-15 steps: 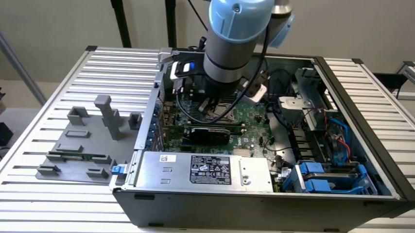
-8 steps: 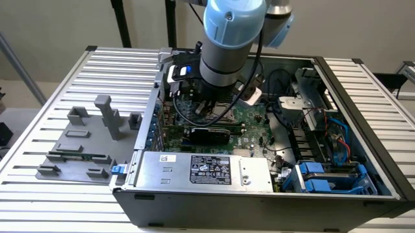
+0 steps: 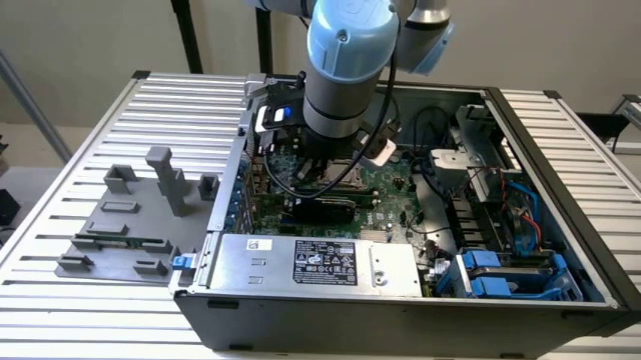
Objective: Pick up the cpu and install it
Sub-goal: 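Install the second cpu locking lever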
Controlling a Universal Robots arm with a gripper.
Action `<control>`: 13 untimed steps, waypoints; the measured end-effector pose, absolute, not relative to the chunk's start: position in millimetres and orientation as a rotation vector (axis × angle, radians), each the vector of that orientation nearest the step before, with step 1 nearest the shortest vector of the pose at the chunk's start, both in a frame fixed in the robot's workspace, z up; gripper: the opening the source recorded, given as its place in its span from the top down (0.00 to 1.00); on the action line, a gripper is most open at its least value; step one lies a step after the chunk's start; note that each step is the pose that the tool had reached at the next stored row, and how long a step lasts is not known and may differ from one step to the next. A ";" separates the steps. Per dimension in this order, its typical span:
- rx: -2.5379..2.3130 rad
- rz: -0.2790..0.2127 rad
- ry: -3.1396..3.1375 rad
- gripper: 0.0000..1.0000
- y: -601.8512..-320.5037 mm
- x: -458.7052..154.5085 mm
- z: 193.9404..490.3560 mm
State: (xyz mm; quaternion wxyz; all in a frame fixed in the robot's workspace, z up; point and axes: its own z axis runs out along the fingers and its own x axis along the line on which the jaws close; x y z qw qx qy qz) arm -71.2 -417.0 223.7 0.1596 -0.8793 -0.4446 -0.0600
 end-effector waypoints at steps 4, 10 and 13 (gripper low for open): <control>-2.521 -0.166 -1.274 0.89 -415.1 -74.3 219.2; -2.535 -0.155 -1.281 0.89 -412.3 -74.6 212.8; -2.539 -0.151 -1.283 0.89 -411.6 -74.9 209.5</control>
